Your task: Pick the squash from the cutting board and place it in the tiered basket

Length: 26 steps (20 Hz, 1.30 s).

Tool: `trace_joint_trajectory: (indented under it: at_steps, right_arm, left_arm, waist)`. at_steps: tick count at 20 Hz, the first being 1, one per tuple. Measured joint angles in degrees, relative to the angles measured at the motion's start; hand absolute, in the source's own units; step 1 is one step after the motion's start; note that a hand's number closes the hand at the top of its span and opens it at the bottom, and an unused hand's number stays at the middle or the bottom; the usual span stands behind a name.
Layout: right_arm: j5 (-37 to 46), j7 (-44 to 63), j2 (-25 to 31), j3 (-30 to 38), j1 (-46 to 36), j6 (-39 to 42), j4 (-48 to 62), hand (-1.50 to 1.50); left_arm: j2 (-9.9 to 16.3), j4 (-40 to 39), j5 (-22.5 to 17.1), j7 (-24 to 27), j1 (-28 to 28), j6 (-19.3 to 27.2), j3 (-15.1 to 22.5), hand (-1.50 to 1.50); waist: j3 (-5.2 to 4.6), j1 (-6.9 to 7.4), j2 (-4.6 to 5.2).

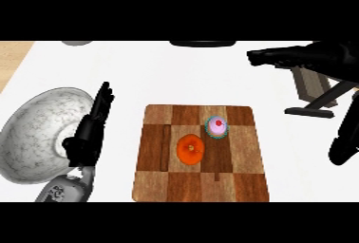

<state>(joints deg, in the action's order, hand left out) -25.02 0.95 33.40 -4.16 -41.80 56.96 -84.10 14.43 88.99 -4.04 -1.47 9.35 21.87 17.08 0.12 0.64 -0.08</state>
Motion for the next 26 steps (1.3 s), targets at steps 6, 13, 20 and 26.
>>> trace_joint_trajectory:
  at_steps: [6,13,20,26]
  right_arm:
    - [15.80,0.15,-1.86,-4.87,-0.51,-1.71,-11.35,-1.50]
    - [26.28,1.85,-6.40,-10.07,2.11,-2.81,-17.42,-1.50]
    - [30.60,5.78,-9.44,-12.76,1.57,-1.07,-19.53,-1.50]
    - [34.44,8.31,-9.35,-15.02,4.65,0.49,-22.42,-1.50]
  left_arm:
    - [-0.15,-0.17,0.16,-0.60,0.51,-0.08,-0.96,0.00]
    - [-1.68,-0.41,2.02,-0.55,0.45,-0.55,-1.57,0.00]
    - [-2.58,-1.03,2.63,0.35,-0.12,-2.43,-3.31,0.00]
    - [-3.34,0.42,3.64,0.03,-1.87,-3.24,-3.46,0.00]
  waist:
    - [-0.08,-0.19,0.04]
    - [-0.12,-0.39,0.05]
    - [-0.15,-0.52,0.01]
    - [-0.14,-0.52,0.01]
